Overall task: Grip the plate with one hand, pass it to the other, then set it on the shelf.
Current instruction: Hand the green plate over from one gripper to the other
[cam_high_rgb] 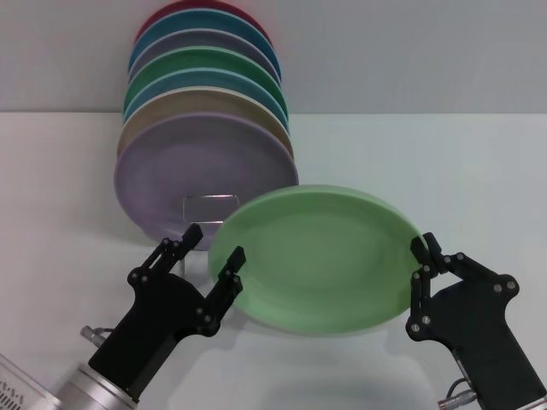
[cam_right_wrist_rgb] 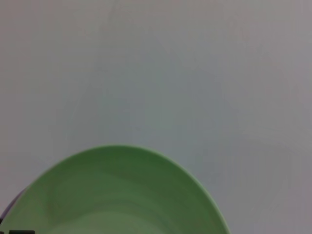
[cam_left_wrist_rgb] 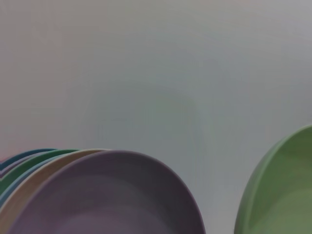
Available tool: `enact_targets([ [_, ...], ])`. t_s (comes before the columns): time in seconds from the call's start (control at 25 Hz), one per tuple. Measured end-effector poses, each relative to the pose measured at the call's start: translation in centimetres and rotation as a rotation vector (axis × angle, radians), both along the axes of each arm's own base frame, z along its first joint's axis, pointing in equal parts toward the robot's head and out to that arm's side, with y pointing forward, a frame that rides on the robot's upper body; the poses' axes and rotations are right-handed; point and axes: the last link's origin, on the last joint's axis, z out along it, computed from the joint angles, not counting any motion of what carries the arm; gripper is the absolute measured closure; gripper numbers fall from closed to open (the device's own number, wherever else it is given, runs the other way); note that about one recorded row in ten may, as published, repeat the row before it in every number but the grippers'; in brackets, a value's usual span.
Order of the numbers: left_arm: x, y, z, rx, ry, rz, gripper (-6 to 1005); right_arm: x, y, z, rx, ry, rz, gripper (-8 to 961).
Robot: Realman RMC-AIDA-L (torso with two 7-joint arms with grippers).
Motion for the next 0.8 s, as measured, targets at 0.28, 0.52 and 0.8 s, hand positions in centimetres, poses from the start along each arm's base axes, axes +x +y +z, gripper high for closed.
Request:
enact_targets([
  [0.28,-0.01,0.0,0.01,-0.001,0.001,-0.001,525,-0.01,0.04,-0.04,-0.002,-0.002,0.001,935],
  [0.52,0.01,-0.02,-0.01,-0.002,0.002,-0.003,616,0.07,0.01,-0.06,-0.004,-0.006,0.001,935],
  [0.8,0.02,0.01,-0.01,-0.002,0.002,-0.003,731,0.11,0.02,-0.13,-0.009,-0.01,0.002,935],
])
